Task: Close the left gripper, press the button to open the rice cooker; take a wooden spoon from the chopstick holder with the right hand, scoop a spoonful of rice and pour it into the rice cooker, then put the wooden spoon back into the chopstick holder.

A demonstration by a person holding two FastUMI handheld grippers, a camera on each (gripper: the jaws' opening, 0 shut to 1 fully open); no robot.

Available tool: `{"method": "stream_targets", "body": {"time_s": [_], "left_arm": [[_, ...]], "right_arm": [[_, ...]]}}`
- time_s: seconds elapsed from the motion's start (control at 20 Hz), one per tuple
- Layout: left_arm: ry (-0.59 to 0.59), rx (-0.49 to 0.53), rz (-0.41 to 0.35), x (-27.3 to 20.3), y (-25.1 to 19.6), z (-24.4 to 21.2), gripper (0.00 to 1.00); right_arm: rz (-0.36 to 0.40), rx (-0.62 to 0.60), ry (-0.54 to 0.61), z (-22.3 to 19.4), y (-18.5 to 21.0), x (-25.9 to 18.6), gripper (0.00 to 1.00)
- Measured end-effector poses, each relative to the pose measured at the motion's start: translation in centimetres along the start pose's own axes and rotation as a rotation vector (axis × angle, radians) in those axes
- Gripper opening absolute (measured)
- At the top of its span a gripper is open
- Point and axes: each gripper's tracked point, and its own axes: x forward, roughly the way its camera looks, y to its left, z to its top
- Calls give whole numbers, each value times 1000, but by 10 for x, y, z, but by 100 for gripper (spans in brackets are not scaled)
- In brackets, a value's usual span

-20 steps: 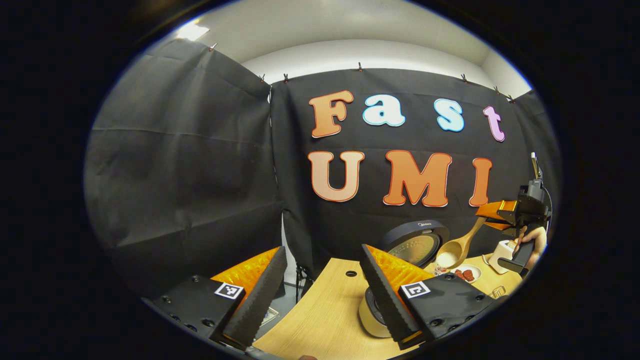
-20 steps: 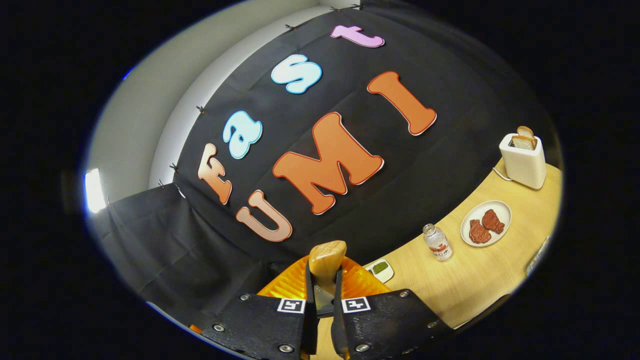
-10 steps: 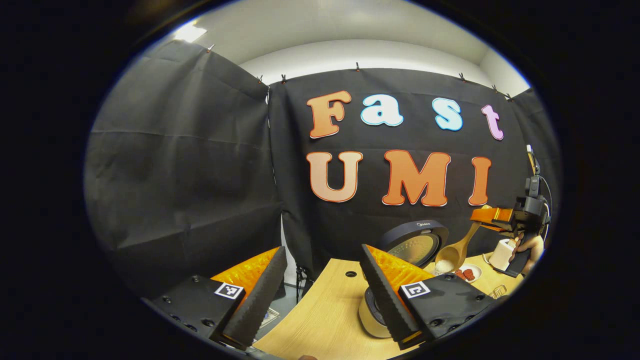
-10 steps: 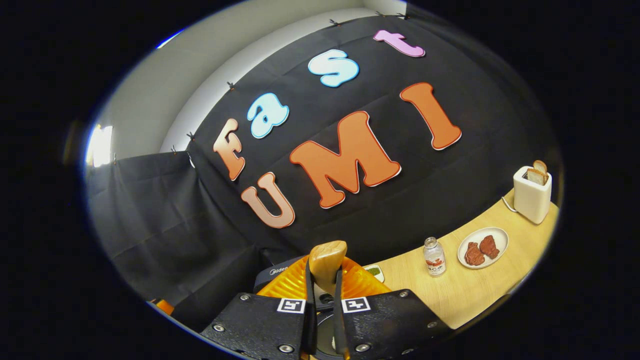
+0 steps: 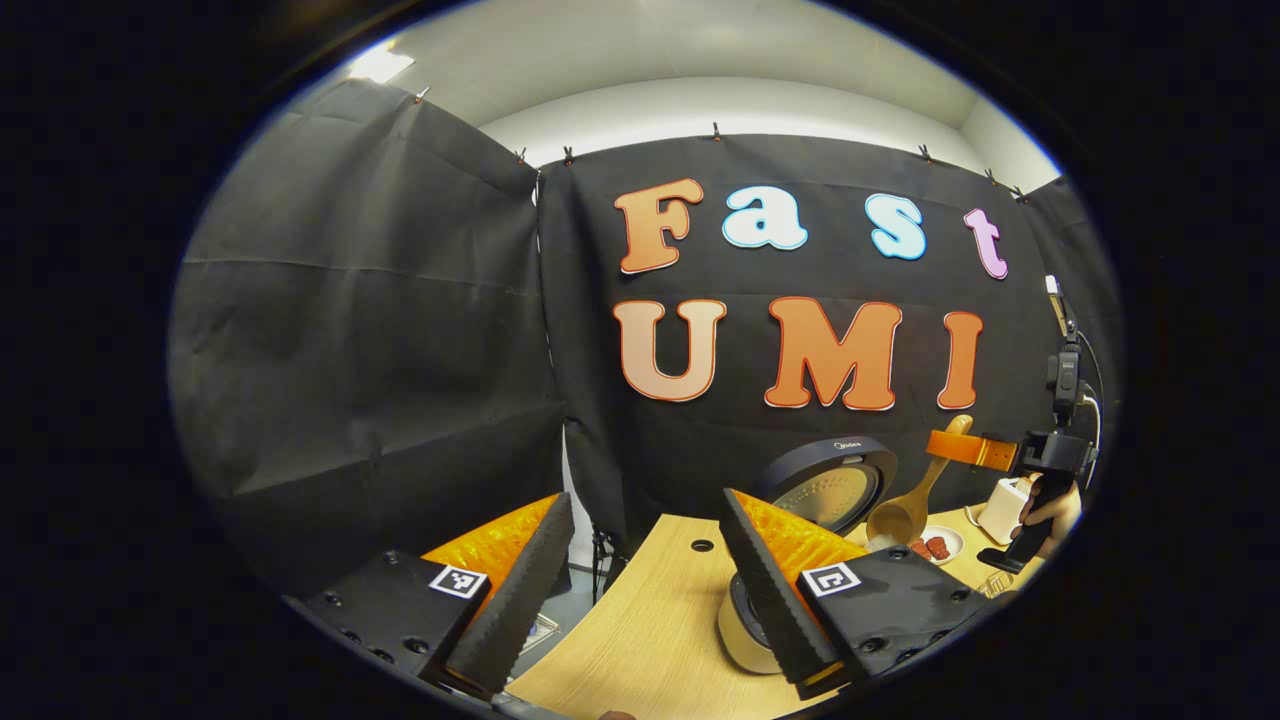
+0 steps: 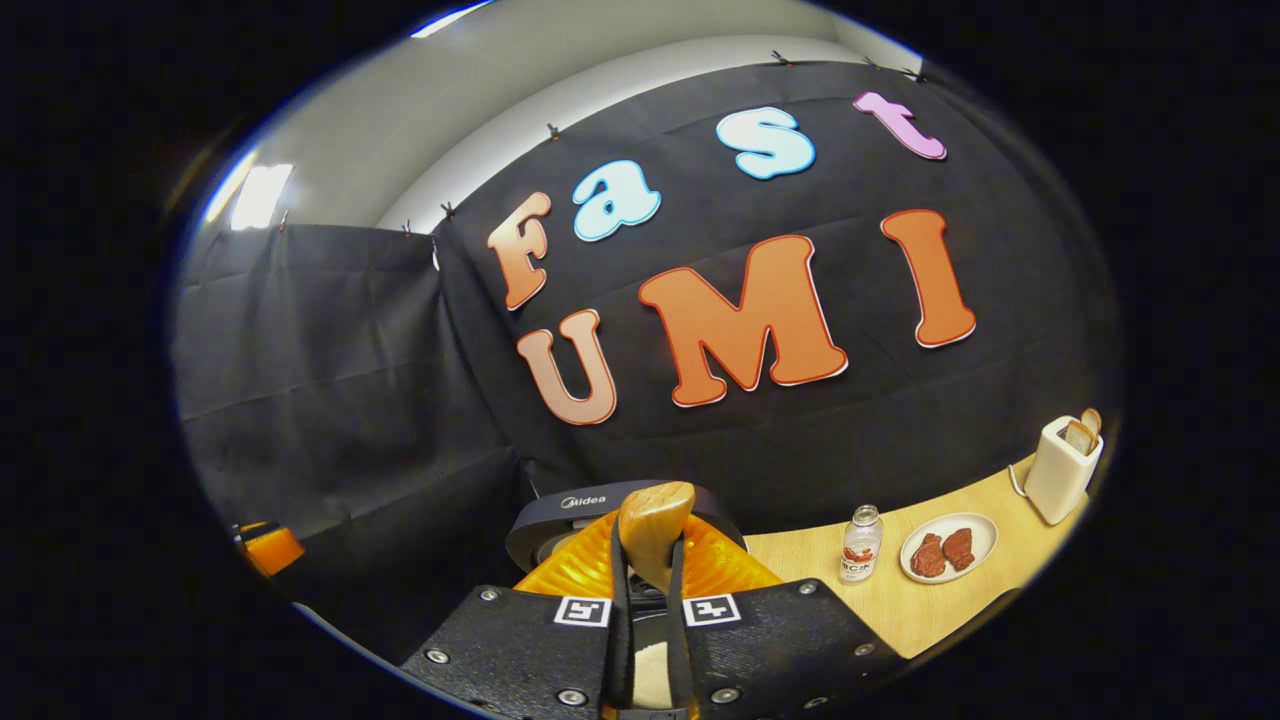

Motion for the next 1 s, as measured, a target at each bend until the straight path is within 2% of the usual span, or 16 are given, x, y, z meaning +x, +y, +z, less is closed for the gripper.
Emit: {"method": "stream_targets", "body": {"time_s": [0.2, 0.45, 0.6, 0.65, 0.7, 1.0], "left_arm": [[2, 6, 4, -2, 2, -2, 99], [-10, 24, 12, -4, 5, -1, 96], [4, 14, -9, -7, 1, -4, 99], [9, 3, -14, -7, 1, -3, 97], [14, -4, -27, -8, -1, -5, 96], [-18, -8, -62, -2, -14, 6, 96]], "right_arm": [[31, -139, 4, -9, 14, -3, 12], [75, -173, 30, -29, 23, -4, 13], [72, -118, 45, -34, 19, -6, 12], [69, -80, 47, -32, 17, -7, 17], [66, -48, 46, -30, 15, -9, 12], [-4, 36, -10, 7, -28, -38, 12]]}}
